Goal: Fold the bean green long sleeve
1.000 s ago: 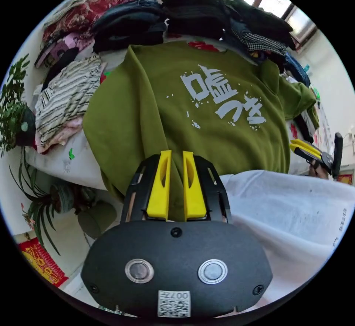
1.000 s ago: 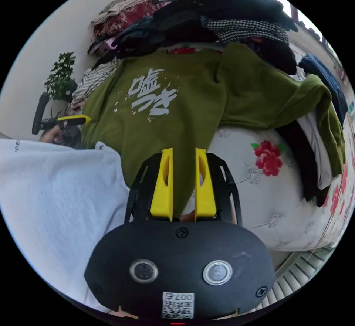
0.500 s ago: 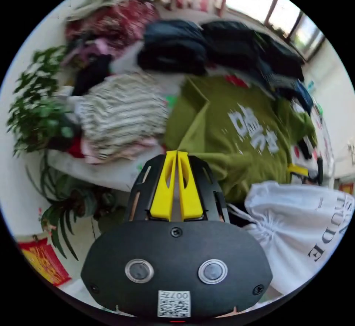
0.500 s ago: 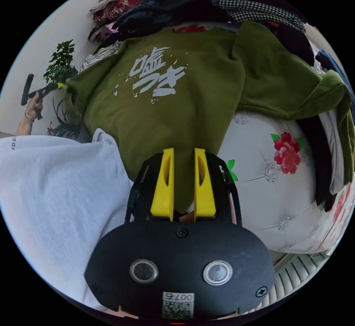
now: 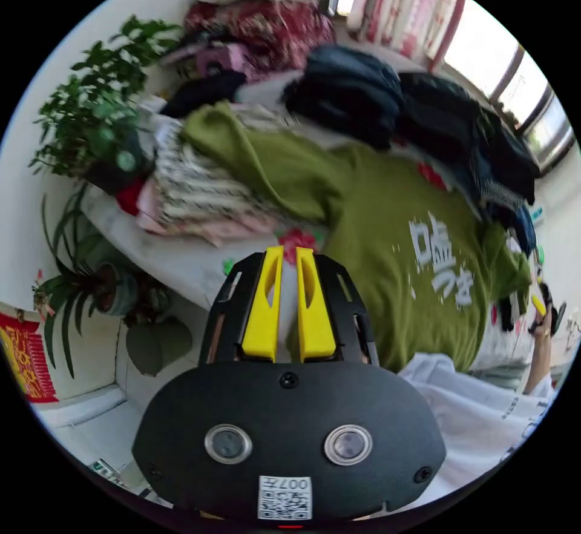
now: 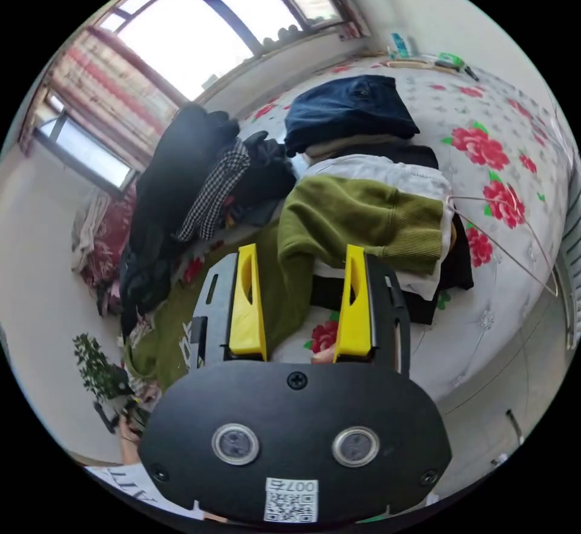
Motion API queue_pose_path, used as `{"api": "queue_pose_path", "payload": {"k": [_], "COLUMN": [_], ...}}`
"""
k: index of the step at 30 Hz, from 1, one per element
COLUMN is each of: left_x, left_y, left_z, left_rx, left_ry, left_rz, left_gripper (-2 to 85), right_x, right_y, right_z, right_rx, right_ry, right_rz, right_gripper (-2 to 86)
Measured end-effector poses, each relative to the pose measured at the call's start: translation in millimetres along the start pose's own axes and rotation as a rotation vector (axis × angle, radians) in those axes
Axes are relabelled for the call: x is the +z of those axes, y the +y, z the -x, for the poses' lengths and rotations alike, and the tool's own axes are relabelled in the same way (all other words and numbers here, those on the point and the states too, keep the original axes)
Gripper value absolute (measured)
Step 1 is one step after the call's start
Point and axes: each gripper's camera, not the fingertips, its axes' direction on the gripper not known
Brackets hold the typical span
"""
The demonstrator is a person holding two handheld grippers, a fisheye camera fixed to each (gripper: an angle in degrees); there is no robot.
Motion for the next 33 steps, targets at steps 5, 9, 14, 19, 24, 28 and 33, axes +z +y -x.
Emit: {"api": "queue_pose_path", "payload": {"k": [5, 9, 14, 19, 24, 28, 33], "left_x": [62.3, 59.5, 43.3, 46.9, 34.9, 36.0, 46.5], "left_y": [63.6, 78.8, 87.3, 101.6, 112.1, 116.0, 103.9], "left_z": [-50.6, -41.7, -21.4, -20.8, -20.9, -18.0, -27.8], "left_rx": [0.04, 0.008, -0.007, -0.025, -0.011, 0.001, 0.062], "left_ry": [0.066, 0.043, 0.022, 0.103, 0.088, 0.04, 0.013], "left_rz": [0.221, 0.265, 0.261, 0.287, 0.264, 0.282, 0.275], "left_gripper": [2.6, 2.2, 4.4, 8.2, 9.3, 10.0, 9.2], "right_x": [39.5, 14.1, -59.4, -24.1, -11.3, 44.0, 76.2], "right_y": [-15.7, -20.1, -4.7, 24.2, 104.1, 187.4, 259.5], "right_z": [-14.9, -20.9, -31.7, -66.0, -50.8, -36.6, -1.6], "right_rx": [0.037, -0.04, -0.247, -0.226, -0.398, -0.502, -0.659], "right_ry": [0.034, 0.028, 0.173, 0.377, -0.01, -0.242, -0.223], "right_rz": [0.123, 0.036, -0.189, -0.032, 0.045, 0.378, 0.497], "right_gripper": [6.0, 3.0, 4.3, 7.5, 9.2, 10.0, 10.0]}}
